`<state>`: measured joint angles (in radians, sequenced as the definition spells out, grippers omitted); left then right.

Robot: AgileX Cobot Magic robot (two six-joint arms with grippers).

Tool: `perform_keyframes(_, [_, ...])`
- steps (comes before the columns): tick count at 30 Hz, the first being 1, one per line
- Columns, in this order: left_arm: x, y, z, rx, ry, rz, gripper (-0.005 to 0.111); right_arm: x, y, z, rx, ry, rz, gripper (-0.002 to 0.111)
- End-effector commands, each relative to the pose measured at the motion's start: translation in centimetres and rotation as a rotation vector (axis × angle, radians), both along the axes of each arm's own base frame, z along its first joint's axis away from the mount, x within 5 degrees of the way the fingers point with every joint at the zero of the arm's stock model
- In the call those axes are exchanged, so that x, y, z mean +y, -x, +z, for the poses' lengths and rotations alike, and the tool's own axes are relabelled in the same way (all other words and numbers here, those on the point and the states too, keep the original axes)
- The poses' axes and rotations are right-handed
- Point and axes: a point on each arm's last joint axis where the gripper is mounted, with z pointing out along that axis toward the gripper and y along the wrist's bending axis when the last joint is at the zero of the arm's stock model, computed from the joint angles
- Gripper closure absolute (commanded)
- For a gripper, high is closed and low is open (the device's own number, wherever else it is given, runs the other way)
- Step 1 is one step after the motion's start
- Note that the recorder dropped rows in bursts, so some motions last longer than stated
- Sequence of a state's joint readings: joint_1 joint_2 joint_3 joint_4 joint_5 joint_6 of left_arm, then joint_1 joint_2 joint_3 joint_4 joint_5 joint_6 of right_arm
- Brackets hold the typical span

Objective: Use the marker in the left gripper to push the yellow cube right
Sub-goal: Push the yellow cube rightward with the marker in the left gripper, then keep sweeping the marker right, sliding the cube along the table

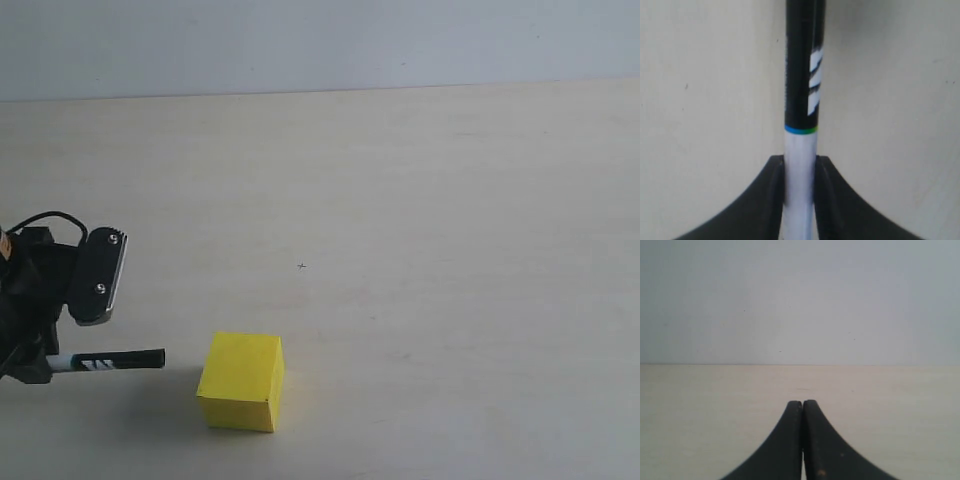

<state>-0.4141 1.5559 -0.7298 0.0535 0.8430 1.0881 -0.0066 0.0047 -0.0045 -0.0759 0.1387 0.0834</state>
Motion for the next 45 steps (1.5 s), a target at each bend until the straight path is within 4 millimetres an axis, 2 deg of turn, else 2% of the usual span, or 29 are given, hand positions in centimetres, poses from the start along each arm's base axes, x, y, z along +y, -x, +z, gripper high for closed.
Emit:
perform_keyframes(1, [1.2, -0.3, -0.8, 0.021, -0.001, 0.064, 0.107, 0.0, 0.0, -0.1, -0.005, 0.002, 0.001, 0.108])
perform_keyframes(7, [0.5, -0.4, -2.0, 0.051, 0.058, 0.062, 0.107, 0.0, 0.0, -0.1, -0.005, 0.002, 0.001, 0.108])
perform_keyframes(13, [0.9, -0.6, -2.0, 0.023, 0.008, -0.009, 0.107, 0.0, 0.0, -0.1, -0.005, 0.002, 0.001, 0.108])
perform_keyframes(22, [-0.2, -0.6, -2.0, -0.013, 0.027, -0.064, 0.107, 0.0, 0.0, -0.1, -0.005, 0.002, 0.001, 0.108])
perform_keyframes(26, [-1.9, 0.0, -1.9, -0.016, 0.037, -0.123, 0.107, 0.0, 0.0, -0.1, -0.005, 0.002, 0.001, 0.108])
perform_keyframes(31, [-5.6, 0.8, -1.5, -0.030, 0.074, -0.206, 0.107, 0.0, 0.0, -0.1, -0.005, 0.002, 0.001, 0.108])
perform_keyframes(33, [-6.2, 0.8, -1.4, -0.036, 0.079, -0.204, 0.107, 0.0, 0.0, -0.1, -0.005, 0.002, 0.001, 0.108])
perform_keyframes(39, [-4.1, 0.6, -1.8, 0.039, 0.029, -0.105, 0.107, 0.0, 0.0, -0.1, -0.005, 0.002, 0.001, 0.108])
perform_keyframes(42, [-2.9, 0.9, -2.2, 0.068, -0.029, -0.118, 0.107, 0.0, 0.0, -0.1, -0.005, 0.002, 0.001, 0.108])
perform_keyframes(45, [-2.8, 1.0, -2.4, 0.067, -0.028, -0.109, 0.107, 0.0, 0.0, -0.1, -0.005, 0.002, 0.001, 0.108])
